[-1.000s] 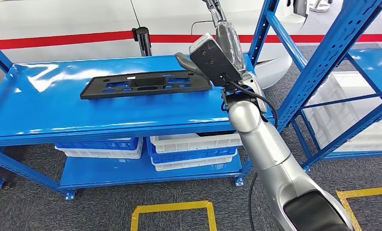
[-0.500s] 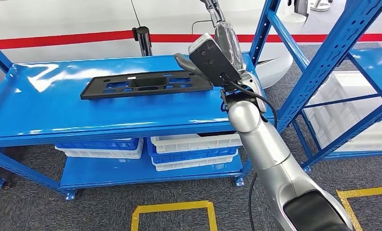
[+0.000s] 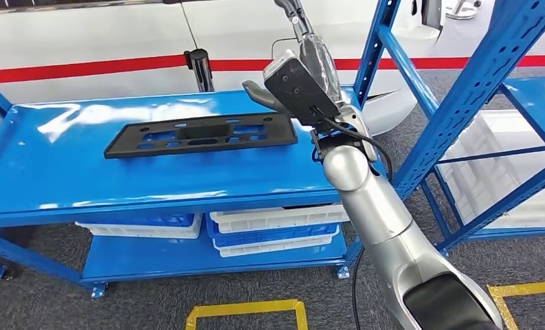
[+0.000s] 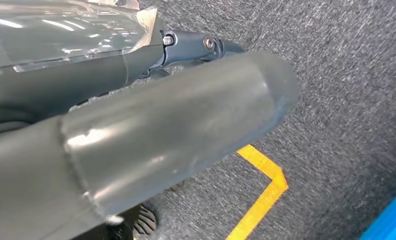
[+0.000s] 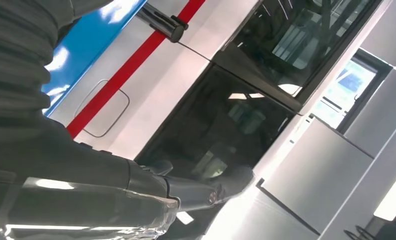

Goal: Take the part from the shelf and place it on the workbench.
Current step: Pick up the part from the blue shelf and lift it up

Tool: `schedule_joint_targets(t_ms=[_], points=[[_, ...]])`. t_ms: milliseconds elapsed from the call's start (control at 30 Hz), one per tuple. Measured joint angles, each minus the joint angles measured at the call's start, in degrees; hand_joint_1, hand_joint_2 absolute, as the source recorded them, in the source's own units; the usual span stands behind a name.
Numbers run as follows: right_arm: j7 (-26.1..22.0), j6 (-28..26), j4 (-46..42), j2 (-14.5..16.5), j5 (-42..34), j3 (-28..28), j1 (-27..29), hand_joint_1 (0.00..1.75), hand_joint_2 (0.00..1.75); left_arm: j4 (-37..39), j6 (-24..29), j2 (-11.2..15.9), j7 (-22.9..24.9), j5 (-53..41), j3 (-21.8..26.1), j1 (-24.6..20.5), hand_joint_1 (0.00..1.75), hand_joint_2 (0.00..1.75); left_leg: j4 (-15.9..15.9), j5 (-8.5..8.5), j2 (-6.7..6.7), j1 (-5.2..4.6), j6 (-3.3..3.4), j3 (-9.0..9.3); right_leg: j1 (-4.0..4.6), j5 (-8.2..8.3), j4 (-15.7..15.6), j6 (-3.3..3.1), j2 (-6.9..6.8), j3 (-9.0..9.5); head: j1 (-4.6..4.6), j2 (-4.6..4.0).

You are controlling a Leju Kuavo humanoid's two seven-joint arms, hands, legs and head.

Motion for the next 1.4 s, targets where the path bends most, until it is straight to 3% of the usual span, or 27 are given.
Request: schedule_joint_targets(t_ms=[100, 167, 233, 267, 300, 367, 400, 433, 500, 600, 633, 667, 733, 767, 800, 833, 900, 967, 1033, 1067, 1133, 1267, 1400], points=[[0.0, 0.1, 0.1, 0.2, 0.0, 0.1, -0.5, 0.0, 1.75, 0.0, -0.1, 0.0, -0.3, 0.0, 0.1, 0.0, 0.0, 0.0, 1.5, -1.46, 0.36, 0.75, -1.19, -0.45, -0.24, -0.77, -0.2, -1.65, 0.23, 1.12, -0.18, 0.0], [-0.1, 0.3, 0.2, 0.4, -0.2, 0.1, -1.0, 0.0, 1.75, 0.0, -0.1, 0.0, -0.4, 0.0, 0.3, 0.0, 0.0, 0.0, 8.6, -3.4, 0.6, 0.94, -1.7, -4.1, -0.26, -1.64, -0.3, -2.5, 0.27, 2.45, -0.35, 0.0], [-0.2, 0.7, 0.5, 0.5, -0.4, 0.2, -1.1, 0.0, 1.75, 0.0, -0.1, 0.0, -0.5, 0.0, 0.4, 0.2, 0.0, 0.0, 16.6, -4.84, 0.66, 0.95, -1.93, -9.8, -0.06, -2.83, -0.3, -2.85, 0.32, 3.78, -0.42, -0.01], [-0.2, 0.8, 0.7, 0.5, -0.6, 0.2, -1.1, 0.0, 1.75, 0.0, -0.2, 0.0, -0.5, 0.0, 0.4, 0.3, 0.0, 0.0, 18.1, -4.2, 0.66, 0.94, -1.87, -11.78, 0.06, -3.5, -0.3, -2.88, 0.42, 4.53, -0.43, -0.01], [-0.3, 0.8, 0.9, 0.5, -0.7, 0.3, -1.1, 0.0, 1.75, 0.0, -0.2, 0.0, -0.5, 0.0, 0.4, 0.4, 0.0, 0.0, 17.3, -2.25, 0.66, 0.89, -1.64, -12.64, 0.18, -4.24, -0.3, -2.87, 0.52, 5.46, -0.44, -0.01], [-0.5, 0.9, 1.2, 0.5, -1.0, 0.3, -1.2, 0.0, 1.75, 0.0, -0.3, 0.1, -0.6, 0.0, 0.5, 0.6, 0.0, 0.0, 10.0, 4.08, 0.65, 0.57, -0.69, -11.43, 0.38, -5.9, -0.4, -2.79, 0.66, 7.43, -0.44, -0.01], [-0.5, 0.9, 1.4, 0.5, -1.0, 0.3, -1.3, 0.0, 1.75, 0.0, -0.3, 0.1, -0.6, 0.0, 0.6, 0.6, 0.0, 0.0, 6.5, 6.35, 0.67, 0.25, -0.11, -10.08, 0.64, -6.69, -0.5, -2.6, 0.68, 8.16, -0.35, -0.01], [-0.6, 0.9, 1.6, 0.5, -1.0, 0.3, -1.5, 0.0, 1.75, 0.0, -0.3, 0.2, -0.6, 0.0, 0.7, 0.6, 0.0, 0.0, 3.8, 7.48, 0.69, -0.05, 0.46, -8.86, 0.79, -7.28, -0.7, -2.36, 0.71, 8.66, -0.3, -0.01], [-0.6, 0.9, 2.0, 0.5, -1.1, 0.4, -1.8, 0.0, 1.75, 0.0, -0.3, 0.3, -0.7, 0.0, 0.9, 0.6, 0.0, 0.0, 2.2, 6.77, 0.74, -0.52, 1.19, -7.53, 1.01, -7.92, -1.2, -1.73, 0.73, 9.17, -0.3, -0.01], [-0.7, 0.9, 2.4, 0.5, -0.4, 0.6, -2.0, 0.0, 1.75, 0.1, -1.0, 0.2, 1.5, -0.6, 1.0, 0.5, 0.0, 0.0, 0.6, 5.96, 0.64, -0.35, 1.77, -6.39, 1.07, -8.89, -1.0, -1.11, 0.54, 9.5, -0.47, 0.0], [-0.6, 0.8, 2.7, 0.6, 0.5, 0.9, -2.2, 0.0, 1.75, 0.2, -1.5, 0.2, 2.9, -0.9, 1.0, 0.5, 0.0, 0.0, 0.0, 5.8, 0.65, -0.2, 1.97, -5.82, 1.13, -9.73, 1.2, -1.12, 0.51, 8.35, -0.43, 0.0], [-0.5, 0.8, 3.2, 0.5, 1.5, 1.4, -2.2, 0.0, 1.75, 0.3, -2.0, 0.1, 4.3, -1.3, 1.0, 0.5, 0.0, 0.0, -0.5, 5.58, 0.66, -0.08, 2.17, -5.3, 1.09, -10.85, 4.9, -1.3, 0.49, 6.06, -0.37, -0.01], [-0.2, 0.8, 4.8, 0.4, 3.4, 2.7, -1.3, 0.0, 1.75, 0.5, -2.6, 0.0, 6.8, -2.4, 0.7, 0.5, 0.0, 0.0, -0.7, 4.92, 0.55, -0.03, 2.43, -4.46, 1.04, -12.61, 13.5, -1.45, 0.5, 0.13, -0.3, -0.01], [-0.2, 0.8, 5.6, 0.4, 4.1, 3.5, -0.5, 0.0, 1.75, 0.7, -2.7, 0.0, 7.8, -2.9, 0.5, 0.5, 0.0, 0.0, -0.7, 4.51, 0.42, -0.01, 2.39, -4.02, 0.93, -12.45, 16.1, -1.12, 0.49, -2.29, -0.3, -0.01], [-0.2, 0.8, 6.3, 0.5, 4.7, 4.4, 0.3, 0.0, 1.75, 0.8, -2.7, -0.1, 8.6, -3.5, 0.1, 0.6, 0.0, 0.0, -0.7, 4.08, 0.26, 0.02, 2.23, -3.52, 0.76, -11.16, 16.3, -0.48, 0.48, -3.63, -0.27, -0.01], [-0.2, 0.8, 6.8, 0.6, 5.3, 5.2, 1.0, 0.0, 1.75, 0.9, -2.7, -0.2, 9.2, -3.9, -0.2, 0.7, 0.0, 0.0, -0.6, 3.66, 0.11, 0.06, 2.03, -3.02, 0.54, -8.95, 14.2, 0.32, 0.46, -3.87, -0.27, -0.01], [-0.3, 0.7, 7.7, 1.0, 6.2, 6.7, 1.6, 0.0, 1.75, 1.0, -2.5, -0.4, 10.2, -4.8, -0.7, 0.8, 0.0, 0.0, -0.1, 2.68, -0.12, -0.02, 1.36, -2.2, 0.06, -3.44, 6.4, 1.72, 0.25, -2.28, -0.21, -0.01], [-0.5, 0.8, 8.4, 1.5, 7.1, 8.1, 2.1, 0.0, 1.75, 1.1, -1.9, -0.4, 11.6, -5.8, -1.4, 0.7, 0.0, 0.0, 0.5, 1.73, -0.31, -0.23, 0.93, -1.94, -0.3, -0.4, 1.3, 1.49, 0.13, -0.69, -0.16, -0.01], [-0.6, 0.9, 9.0, 2.2, 8.2, 9.7, 3.0, 0.0, 1.75, 1.3, -1.2, -0.4, 13.1, -6.7, -2.2, 0.8, 0.0, 0.0, 0.8, 1.31, -0.33, -0.22, 1.42, -1.89, -0.35, 0.0, 0.6, 0.7, 0.31, -0.25, -0.19, -0.01], [-0.6, 0.9, 9.2, 2.5, 8.7, 10.5, 3.6, 0.0, 1.75, 1.4, -1.0, -0.4, 13.6, -7.0, -2.6, 0.9, 0.0, 0.0, 0.8, 1.26, -0.21, -0.12, 1.76, -1.81, -0.27, 0.01, 0.6, 0.54, 0.45, -0.21, -0.24, -0.01], [-0.6, 0.8, 9.6, 3.1, 9.2, 11.7, 4.1, 0.0, 1.75, 1.4, -0.8, -0.5, 14.0, -7.3, -3.1, 1.0, 0.0, 0.0, 0.7, 1.26, -0.04, 0.06, 1.84, -1.65, 0.03, -0.1, 0.6, 0.35, 0.66, -0.19, -0.23, -0.01], [-0.6, 0.8, 10.3, 3.4, 9.3, 12.7, 4.3, 0.0, 1.75, 1.5, -0.7, -0.5, 14.1, -7.3, -3.7, 1.0, 0.0, 0.0, 0.4, 1.11, 0.14, 0.3, 1.06, -1.43, 0.42, -0.3, 0.6, -0.41, 0.71, -0.11, -0.21, -0.01], [-0.7, 0.9, 10.7, 3.6, 9.5, 13.5, 4.4, 0.0, 1.75, 1.5, -0.5, -0.6, 14.7, -7.5, -4.2, 1.0, 0.0, 0.0, 0.4, 1.07, 0.24, 0.46, 0.13, -1.39, 0.58, -0.33, 0.7, -0.51, 0.73, -0.1, -0.18, -0.01]])
